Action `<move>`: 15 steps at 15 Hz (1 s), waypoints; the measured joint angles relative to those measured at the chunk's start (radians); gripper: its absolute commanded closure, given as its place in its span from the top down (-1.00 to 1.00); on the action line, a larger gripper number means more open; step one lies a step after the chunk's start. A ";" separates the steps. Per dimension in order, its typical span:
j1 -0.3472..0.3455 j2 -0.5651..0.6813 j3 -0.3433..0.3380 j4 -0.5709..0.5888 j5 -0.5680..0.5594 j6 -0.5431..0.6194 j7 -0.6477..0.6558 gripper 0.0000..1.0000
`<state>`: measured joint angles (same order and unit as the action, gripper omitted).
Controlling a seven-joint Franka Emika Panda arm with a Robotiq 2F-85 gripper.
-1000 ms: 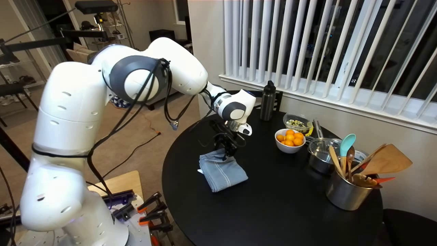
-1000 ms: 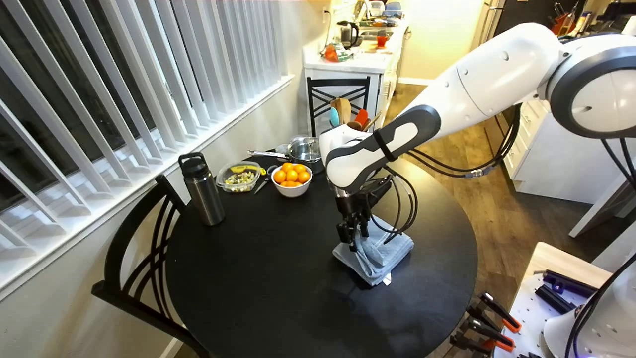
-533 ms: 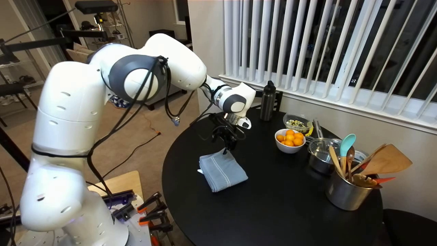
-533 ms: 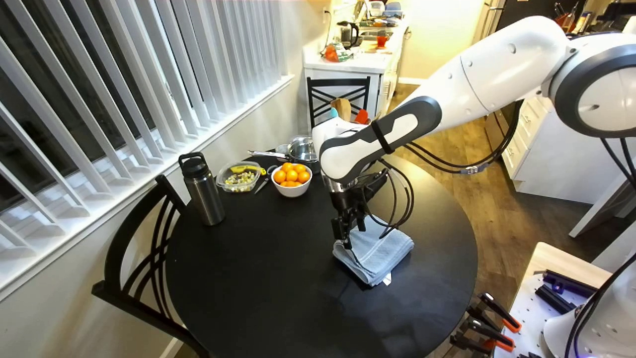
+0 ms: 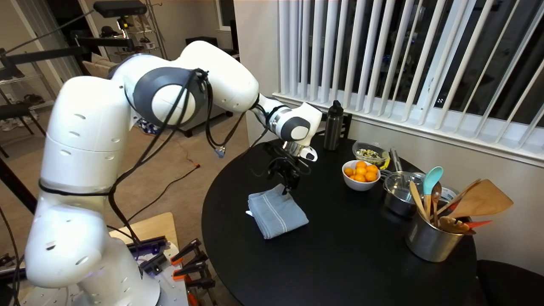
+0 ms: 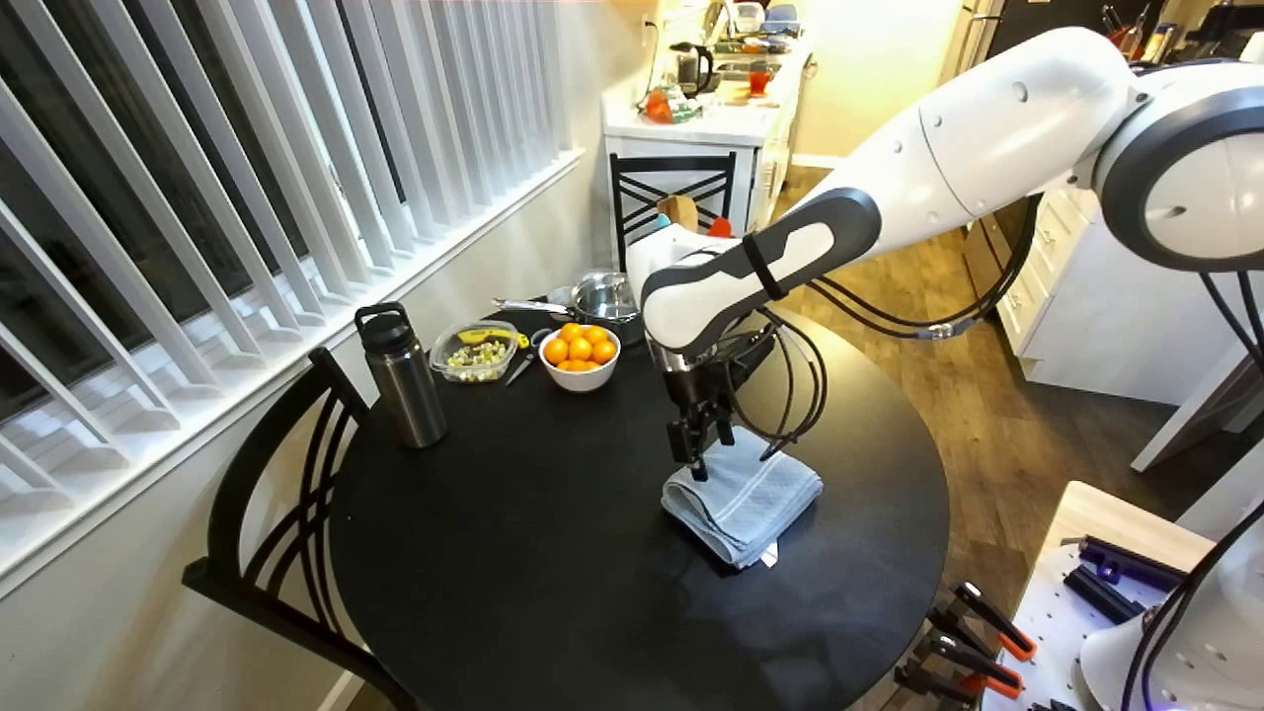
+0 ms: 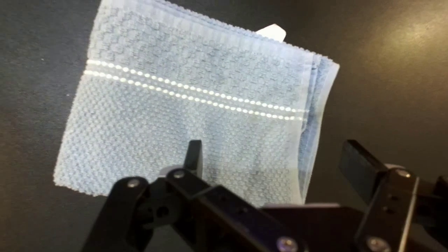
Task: Fold the towel
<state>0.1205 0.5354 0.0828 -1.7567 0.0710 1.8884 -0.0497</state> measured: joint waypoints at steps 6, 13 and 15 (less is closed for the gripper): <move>-0.025 -0.195 -0.056 -0.175 -0.086 0.114 0.000 1.00; -0.073 -0.439 -0.069 -0.405 -0.079 0.290 0.000 1.00; -0.080 -0.471 -0.072 -0.437 -0.077 0.323 0.000 1.00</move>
<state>0.0409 0.0649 0.0110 -2.1939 -0.0064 2.2111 -0.0497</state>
